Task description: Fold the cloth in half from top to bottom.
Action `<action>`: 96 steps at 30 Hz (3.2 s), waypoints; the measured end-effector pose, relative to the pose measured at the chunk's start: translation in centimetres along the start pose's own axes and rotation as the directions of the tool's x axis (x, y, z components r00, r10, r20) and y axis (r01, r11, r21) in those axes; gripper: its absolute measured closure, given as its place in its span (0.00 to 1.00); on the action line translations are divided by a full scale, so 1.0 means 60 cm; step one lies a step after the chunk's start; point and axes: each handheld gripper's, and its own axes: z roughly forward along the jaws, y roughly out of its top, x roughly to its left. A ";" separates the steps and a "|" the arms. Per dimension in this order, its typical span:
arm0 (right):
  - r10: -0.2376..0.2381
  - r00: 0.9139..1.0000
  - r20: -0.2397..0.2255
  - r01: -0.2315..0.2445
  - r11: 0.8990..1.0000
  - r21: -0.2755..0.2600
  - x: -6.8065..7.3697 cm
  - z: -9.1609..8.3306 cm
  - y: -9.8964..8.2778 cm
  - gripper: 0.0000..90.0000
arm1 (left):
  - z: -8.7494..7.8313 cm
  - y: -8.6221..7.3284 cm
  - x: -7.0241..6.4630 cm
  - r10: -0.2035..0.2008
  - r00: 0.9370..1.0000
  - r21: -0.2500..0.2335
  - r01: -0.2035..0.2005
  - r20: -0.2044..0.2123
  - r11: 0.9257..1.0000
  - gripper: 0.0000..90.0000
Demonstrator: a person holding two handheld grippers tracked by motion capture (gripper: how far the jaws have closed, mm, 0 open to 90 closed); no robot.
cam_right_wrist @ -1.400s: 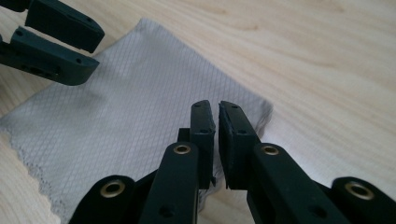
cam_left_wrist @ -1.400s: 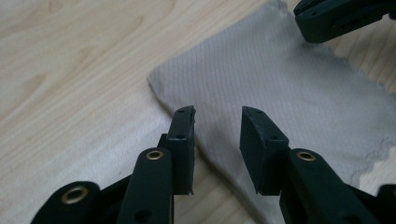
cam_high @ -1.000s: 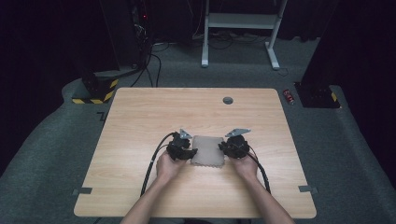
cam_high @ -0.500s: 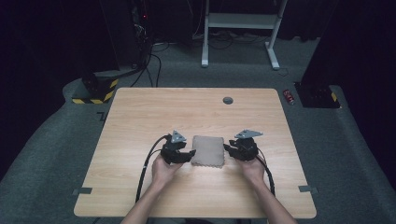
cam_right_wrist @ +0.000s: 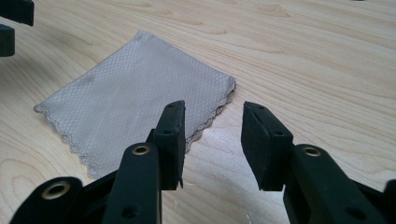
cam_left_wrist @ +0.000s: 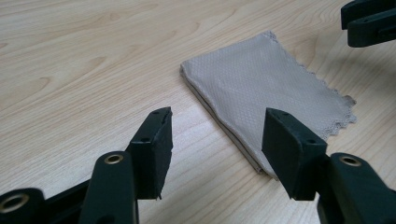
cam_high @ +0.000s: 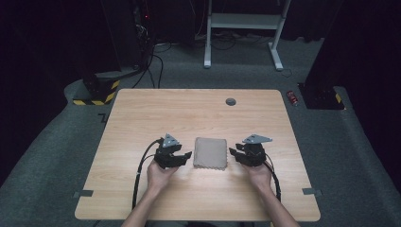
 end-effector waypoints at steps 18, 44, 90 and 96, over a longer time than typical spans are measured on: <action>0.014 1.000 -0.002 -0.014 0.999 -0.039 -0.007 -0.027 -0.008 0.63 | -0.038 -0.028 0.020 -0.033 0.999 -0.041 0.031 -0.038 0.999 0.47; 0.049 0.999 0.004 -0.049 0.993 -0.106 -0.019 -0.075 -0.035 0.63 | -0.076 -0.058 0.036 -0.108 0.993 -0.104 0.102 -0.052 0.989 0.47; 0.049 0.994 0.093 -0.048 0.999 -0.016 -0.022 -0.103 -0.133 0.63 | -0.091 -0.140 0.048 -0.127 0.973 -0.014 0.127 -0.195 0.992 0.45; 0.017 0.991 0.136 -0.020 1.000 0.014 -0.024 -0.104 -0.142 0.62 | -0.085 -0.144 0.053 -0.126 0.969 0.007 0.130 -0.211 0.991 0.44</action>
